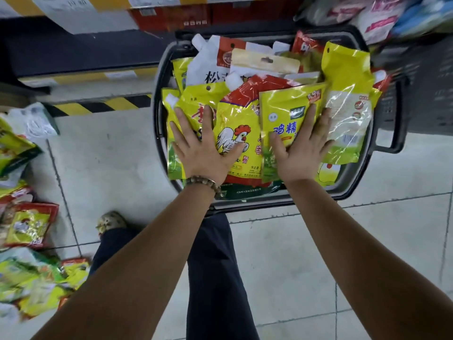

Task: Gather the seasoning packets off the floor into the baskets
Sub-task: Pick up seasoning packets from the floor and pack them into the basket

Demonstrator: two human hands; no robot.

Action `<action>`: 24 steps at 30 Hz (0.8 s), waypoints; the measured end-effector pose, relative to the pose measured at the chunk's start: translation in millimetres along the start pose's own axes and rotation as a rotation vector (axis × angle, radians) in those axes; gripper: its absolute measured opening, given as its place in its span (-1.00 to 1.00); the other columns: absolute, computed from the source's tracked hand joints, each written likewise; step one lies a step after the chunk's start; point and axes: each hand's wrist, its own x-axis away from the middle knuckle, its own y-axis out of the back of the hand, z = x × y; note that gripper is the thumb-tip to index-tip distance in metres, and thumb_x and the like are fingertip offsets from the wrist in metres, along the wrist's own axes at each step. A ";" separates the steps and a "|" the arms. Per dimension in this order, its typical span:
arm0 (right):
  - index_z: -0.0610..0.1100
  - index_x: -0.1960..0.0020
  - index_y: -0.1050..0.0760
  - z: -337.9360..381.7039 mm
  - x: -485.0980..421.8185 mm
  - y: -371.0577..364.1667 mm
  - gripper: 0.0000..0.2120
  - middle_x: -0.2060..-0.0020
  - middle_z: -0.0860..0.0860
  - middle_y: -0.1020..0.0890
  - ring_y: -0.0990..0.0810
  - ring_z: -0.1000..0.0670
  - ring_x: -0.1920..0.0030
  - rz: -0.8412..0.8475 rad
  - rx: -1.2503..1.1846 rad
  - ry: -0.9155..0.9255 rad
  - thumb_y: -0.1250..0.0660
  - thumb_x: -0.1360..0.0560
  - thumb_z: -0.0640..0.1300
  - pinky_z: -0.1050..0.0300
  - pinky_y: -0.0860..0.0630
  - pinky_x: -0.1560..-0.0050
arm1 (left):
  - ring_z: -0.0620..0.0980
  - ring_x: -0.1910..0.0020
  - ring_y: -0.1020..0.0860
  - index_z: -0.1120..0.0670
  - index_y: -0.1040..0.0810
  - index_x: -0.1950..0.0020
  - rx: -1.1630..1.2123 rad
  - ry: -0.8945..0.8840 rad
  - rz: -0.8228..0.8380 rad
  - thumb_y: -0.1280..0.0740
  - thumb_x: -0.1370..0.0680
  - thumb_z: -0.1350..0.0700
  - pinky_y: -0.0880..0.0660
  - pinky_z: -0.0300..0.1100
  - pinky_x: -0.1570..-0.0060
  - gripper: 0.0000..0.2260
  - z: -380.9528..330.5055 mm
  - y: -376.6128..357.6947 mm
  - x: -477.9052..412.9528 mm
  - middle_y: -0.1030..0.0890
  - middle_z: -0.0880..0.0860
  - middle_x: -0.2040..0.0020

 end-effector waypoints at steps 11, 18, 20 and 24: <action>-0.06 -0.55 0.02 15.9 11.4 29.6 -0.16 -0.54 -0.10 0.02 0.10 -0.09 -0.54 0.010 0.011 0.103 -0.21 -0.42 0.25 -0.17 0.13 -0.47 | 0.13 -0.50 -0.09 -0.01 -0.22 -0.49 0.248 -0.032 -0.111 -0.18 -0.28 -0.40 -0.15 0.14 -0.42 -0.14 13.9 26.1 5.9 -0.07 0.13 -0.54; -0.16 -0.51 -0.16 80.6 48.2 31.9 -0.25 -0.50 -0.20 -0.16 -0.09 -0.21 -0.51 0.037 0.017 0.341 -0.18 -0.43 0.19 -0.26 -0.12 -0.43 | 0.06 -0.45 -0.25 0.05 -0.27 -0.46 0.448 -0.012 -0.195 -0.22 -0.30 -0.26 -0.35 0.04 -0.33 -0.22 63.6 66.9 12.6 -0.18 0.12 -0.50; -0.19 -0.48 -0.20 111.2 65.9 21.2 -0.28 -0.46 -0.23 -0.24 -0.21 -0.24 -0.46 0.081 -0.008 0.456 -0.23 -0.42 0.14 -0.27 -0.28 -0.35 | 0.07 -0.44 -0.26 0.06 -0.25 -0.46 0.488 0.003 -0.230 -0.22 -0.32 -0.24 -0.35 -0.02 -0.31 -0.24 95.1 80.9 17.5 -0.18 0.13 -0.50; -0.19 -0.46 -0.24 183.4 115.3 -23.7 -0.33 -0.40 -0.21 -0.33 -0.35 -0.23 -0.37 0.304 0.066 0.625 -0.38 -0.44 -0.02 -0.14 -0.43 -0.25 | 0.02 -0.43 -0.24 0.05 -0.24 -0.47 0.529 0.133 -0.304 -0.28 -0.38 -0.13 -0.28 -0.06 -0.34 -0.31 180.6 109.6 37.3 -0.21 0.11 -0.49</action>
